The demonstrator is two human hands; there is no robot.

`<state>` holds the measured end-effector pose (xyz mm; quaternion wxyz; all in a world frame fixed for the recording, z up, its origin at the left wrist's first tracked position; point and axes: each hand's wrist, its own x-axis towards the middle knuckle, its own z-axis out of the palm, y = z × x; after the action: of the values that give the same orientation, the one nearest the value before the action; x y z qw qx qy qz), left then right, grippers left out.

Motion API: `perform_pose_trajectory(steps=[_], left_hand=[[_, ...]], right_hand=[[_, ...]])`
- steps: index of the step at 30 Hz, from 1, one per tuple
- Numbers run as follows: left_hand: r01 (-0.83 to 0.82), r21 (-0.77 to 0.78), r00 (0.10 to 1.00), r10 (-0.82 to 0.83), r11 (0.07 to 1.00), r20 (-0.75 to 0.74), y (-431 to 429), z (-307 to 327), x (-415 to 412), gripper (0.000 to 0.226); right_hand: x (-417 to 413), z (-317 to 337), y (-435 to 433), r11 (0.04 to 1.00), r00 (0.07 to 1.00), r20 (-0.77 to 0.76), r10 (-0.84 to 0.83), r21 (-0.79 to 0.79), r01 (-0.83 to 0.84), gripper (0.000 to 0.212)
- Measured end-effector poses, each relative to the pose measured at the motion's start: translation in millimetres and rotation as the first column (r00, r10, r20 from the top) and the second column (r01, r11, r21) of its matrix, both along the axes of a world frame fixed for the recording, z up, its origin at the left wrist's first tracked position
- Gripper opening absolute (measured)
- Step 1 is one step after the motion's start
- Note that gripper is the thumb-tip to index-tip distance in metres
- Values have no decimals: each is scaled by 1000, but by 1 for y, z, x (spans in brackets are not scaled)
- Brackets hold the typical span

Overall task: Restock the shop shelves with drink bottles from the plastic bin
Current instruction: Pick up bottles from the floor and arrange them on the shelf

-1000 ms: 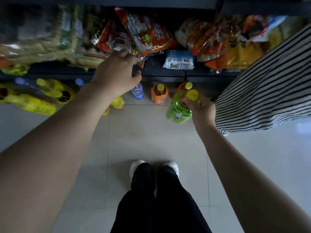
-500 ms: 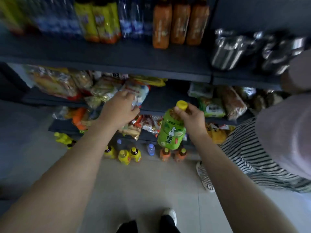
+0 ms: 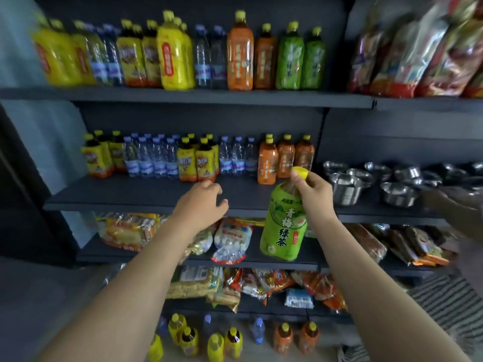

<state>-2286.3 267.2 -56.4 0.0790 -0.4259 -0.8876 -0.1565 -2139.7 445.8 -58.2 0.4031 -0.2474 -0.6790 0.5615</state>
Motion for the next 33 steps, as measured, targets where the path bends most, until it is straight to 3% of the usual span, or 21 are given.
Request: perform_pose_trajectory(steps=[6,15,28,33], left_hand=[[-10,31,993,13,999,-116,-23,55,-39,32],[-14,69,989,23,998,-144,11,125,-80,37],[218,294,975,-193,931,-111,186,188,-118,25],[279,221,958,-254,935,-136,259,195,-128,33]], right_hand=[[-35,56,-21,998,999,-46,-17,62,19,19],[-77,144,2,994,987,-162,-18,107,36,34],[-100,241,138,982,970,-242,4,183,42,36],[-103,279,184,984,957,-290,4,173,48,30]])
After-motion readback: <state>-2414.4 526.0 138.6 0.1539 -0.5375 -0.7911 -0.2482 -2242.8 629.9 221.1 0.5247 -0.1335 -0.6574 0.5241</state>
